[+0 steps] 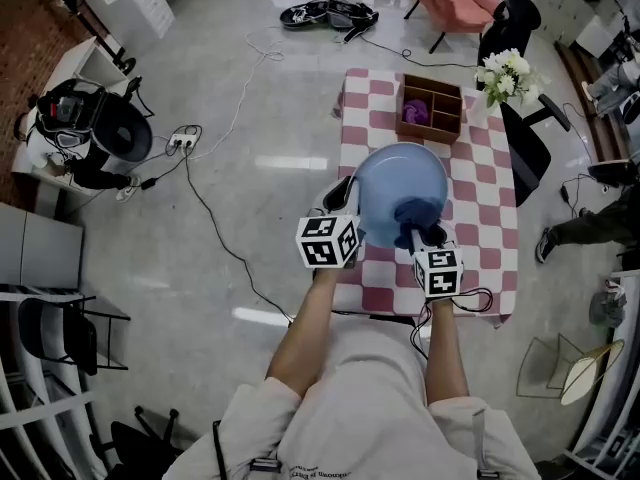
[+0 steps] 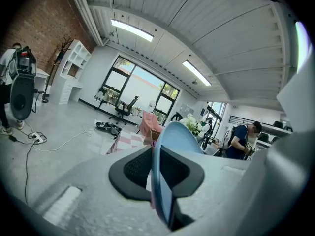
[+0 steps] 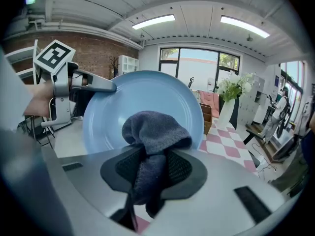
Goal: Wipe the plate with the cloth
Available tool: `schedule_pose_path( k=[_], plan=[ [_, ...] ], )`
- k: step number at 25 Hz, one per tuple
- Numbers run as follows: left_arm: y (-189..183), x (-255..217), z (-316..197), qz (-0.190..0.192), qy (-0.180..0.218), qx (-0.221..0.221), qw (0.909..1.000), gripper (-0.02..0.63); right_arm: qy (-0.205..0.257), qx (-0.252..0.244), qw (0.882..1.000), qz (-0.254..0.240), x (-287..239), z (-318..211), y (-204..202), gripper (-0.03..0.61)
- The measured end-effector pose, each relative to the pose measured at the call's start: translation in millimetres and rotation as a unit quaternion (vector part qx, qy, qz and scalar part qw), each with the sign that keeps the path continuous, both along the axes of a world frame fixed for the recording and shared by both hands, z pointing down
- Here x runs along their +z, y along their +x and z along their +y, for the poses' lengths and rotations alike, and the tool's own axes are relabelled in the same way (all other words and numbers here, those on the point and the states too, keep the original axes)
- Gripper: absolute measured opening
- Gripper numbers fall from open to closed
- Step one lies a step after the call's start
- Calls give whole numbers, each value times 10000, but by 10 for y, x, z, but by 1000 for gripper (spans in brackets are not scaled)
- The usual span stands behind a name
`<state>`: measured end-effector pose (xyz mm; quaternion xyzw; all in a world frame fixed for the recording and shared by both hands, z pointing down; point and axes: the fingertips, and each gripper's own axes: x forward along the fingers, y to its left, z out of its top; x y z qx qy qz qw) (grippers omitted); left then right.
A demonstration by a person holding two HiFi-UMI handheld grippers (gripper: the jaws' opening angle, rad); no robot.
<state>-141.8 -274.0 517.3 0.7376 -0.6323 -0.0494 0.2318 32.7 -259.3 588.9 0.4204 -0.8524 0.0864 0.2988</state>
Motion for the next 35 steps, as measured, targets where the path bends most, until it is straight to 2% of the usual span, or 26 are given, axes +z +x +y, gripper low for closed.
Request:
schedule_pose_path(
  k=[8, 17, 26, 35],
  plan=[
    [-241, 26, -5, 222, -51, -372, 9990, 34, -24, -684, 9976, 137, -7, 145, -463, 120],
    [-247, 92, -31, 251, -168, -345, 9989, 34, -55, -1071, 9942, 126, 3, 197, -839, 120],
    [-38, 156, 22, 229, -295, 65, 9993, 35, -7, -1068, 9943, -13, -48, 172, -1010, 120],
    [259, 206, 113, 92, -402, 594, 9974, 34, 204, -703, 9969, -288, -195, 92, -917, 120]
  ],
)
